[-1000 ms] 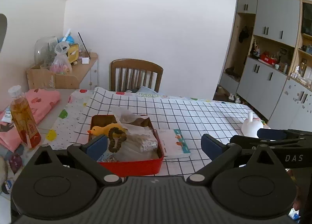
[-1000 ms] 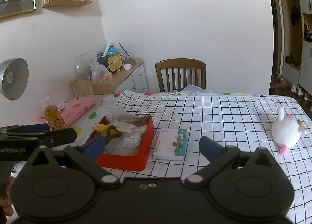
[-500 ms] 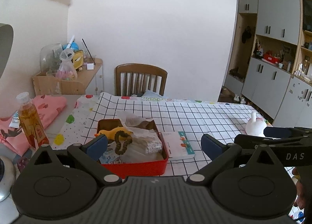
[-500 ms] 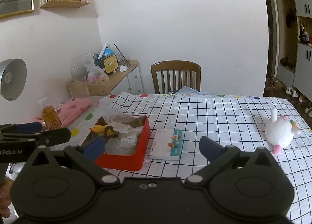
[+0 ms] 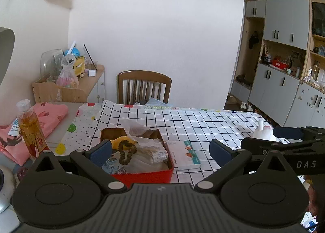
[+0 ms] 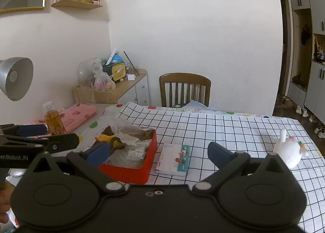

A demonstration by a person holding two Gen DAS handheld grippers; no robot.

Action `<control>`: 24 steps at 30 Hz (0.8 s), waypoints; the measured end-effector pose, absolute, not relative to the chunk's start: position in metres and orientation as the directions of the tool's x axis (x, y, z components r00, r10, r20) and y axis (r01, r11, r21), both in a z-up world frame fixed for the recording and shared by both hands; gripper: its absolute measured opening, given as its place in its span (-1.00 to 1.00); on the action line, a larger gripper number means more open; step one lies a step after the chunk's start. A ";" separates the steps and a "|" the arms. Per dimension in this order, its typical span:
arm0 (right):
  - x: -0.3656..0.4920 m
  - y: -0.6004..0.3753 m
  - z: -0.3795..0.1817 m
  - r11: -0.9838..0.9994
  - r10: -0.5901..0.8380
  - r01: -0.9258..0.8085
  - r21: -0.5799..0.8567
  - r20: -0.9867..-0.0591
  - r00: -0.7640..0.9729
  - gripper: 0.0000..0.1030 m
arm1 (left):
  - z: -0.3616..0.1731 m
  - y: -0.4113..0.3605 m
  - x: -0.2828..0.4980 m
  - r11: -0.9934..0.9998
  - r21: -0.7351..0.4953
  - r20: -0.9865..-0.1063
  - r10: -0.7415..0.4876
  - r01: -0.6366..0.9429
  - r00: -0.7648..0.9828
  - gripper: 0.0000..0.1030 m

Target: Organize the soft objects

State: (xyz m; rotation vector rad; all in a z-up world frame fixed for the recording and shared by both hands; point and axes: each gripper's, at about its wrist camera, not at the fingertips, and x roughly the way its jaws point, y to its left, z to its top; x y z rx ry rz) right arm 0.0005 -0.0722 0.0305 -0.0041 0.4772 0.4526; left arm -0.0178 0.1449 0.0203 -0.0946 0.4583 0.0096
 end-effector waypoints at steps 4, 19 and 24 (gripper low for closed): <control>0.001 -0.070 0.030 0.903 0.416 -0.419 0.096 -0.441 0.795 0.99 | 0.020 0.147 -0.016 0.996 -0.088 -0.446 -0.012 -0.030 0.895 0.99; 0.006 -0.064 0.021 0.913 0.396 -0.392 0.109 -0.460 0.795 0.99 | 0.010 0.156 -0.003 0.996 -0.084 -0.471 -0.039 -0.001 0.881 0.99; 0.007 -0.060 0.016 0.923 0.375 -0.367 0.113 -0.472 0.798 0.99 | 0.006 0.162 0.002 0.995 -0.092 -0.477 -0.065 0.024 0.877 0.99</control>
